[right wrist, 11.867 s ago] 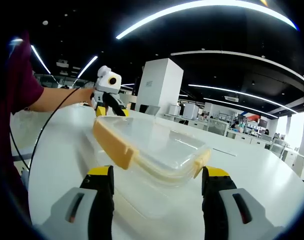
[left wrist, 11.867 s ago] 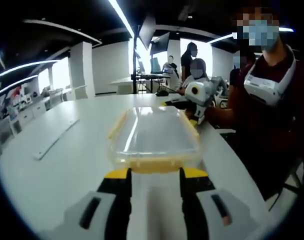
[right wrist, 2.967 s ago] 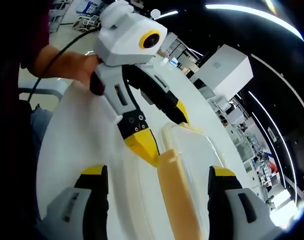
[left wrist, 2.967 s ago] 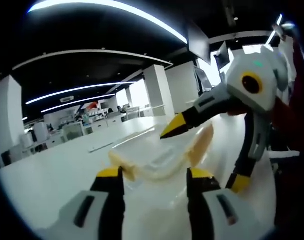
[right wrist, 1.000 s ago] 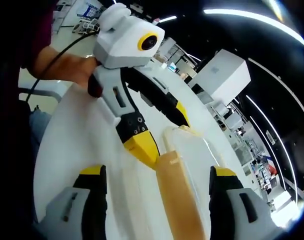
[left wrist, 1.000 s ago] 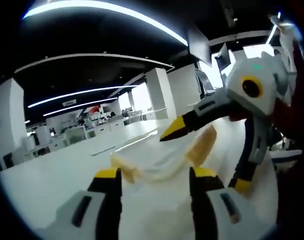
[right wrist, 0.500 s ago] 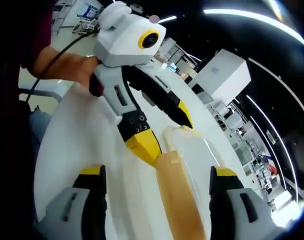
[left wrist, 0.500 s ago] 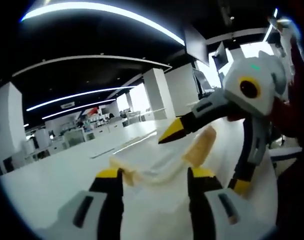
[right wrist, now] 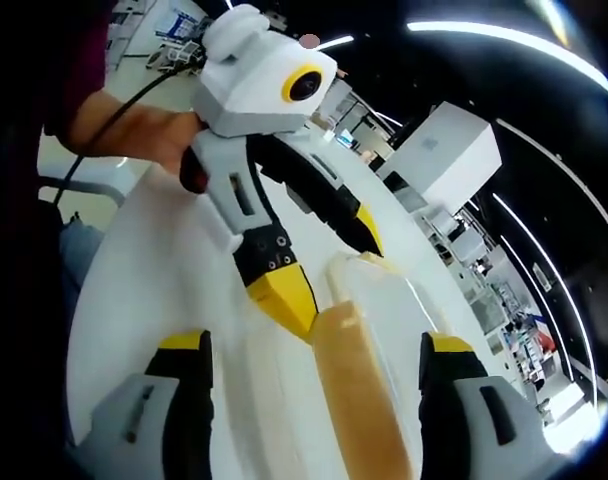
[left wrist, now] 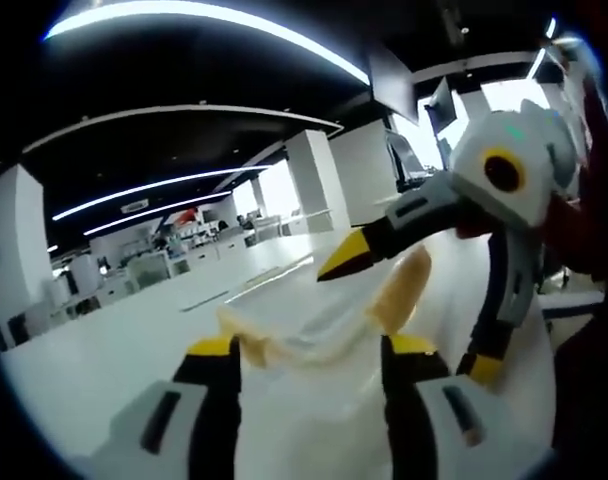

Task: Snap each plastic latch of the storage box into its locked position after aligning the lid with the box until every specified latch is closed and the lid sits flush.

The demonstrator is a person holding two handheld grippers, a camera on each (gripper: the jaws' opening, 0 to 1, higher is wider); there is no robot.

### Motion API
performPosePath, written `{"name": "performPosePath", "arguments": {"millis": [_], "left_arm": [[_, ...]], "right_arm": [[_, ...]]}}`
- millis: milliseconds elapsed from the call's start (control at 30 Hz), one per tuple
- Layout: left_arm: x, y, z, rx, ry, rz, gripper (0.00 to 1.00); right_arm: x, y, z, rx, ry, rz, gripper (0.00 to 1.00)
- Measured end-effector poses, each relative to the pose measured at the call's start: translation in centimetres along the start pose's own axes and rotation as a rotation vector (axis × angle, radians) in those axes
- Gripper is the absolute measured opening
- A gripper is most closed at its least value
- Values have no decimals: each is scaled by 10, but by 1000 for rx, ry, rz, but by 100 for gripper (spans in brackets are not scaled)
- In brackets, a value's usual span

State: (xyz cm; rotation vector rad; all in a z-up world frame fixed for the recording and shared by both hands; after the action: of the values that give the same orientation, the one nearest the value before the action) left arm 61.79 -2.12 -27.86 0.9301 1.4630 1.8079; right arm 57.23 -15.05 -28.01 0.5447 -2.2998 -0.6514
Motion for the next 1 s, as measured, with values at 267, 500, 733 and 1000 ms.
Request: {"name": "performPosePath", "arguments": {"millis": [267,500,733,1000], "left_arm": [[0,-1,0,37,10,14,55],[-4,-1,0,86,32,26,57],[-9,0,0,71,34,48,60],[-7,1,0,80,26,53,58]], "right_arm": [[0,0,0,0,-1,6,86],[2,0,1,0,-3,5,86],[4,1,0,1,-2,3,86],[5,2,1,1,-2,0,86]]}}
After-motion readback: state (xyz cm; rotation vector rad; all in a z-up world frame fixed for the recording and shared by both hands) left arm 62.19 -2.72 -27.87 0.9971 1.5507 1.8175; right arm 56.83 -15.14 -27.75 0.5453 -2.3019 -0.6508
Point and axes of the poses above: the point that each gripper's makers call its tool centre point, and the gripper's own axes: x roughly backward along the fingers, z roughly to its left, y roughly out of its top, the point moved 9 cm from there along x, roughly backward along the fingers, and after that the axes turned 5 degrees about x, right-handed, at the moved point
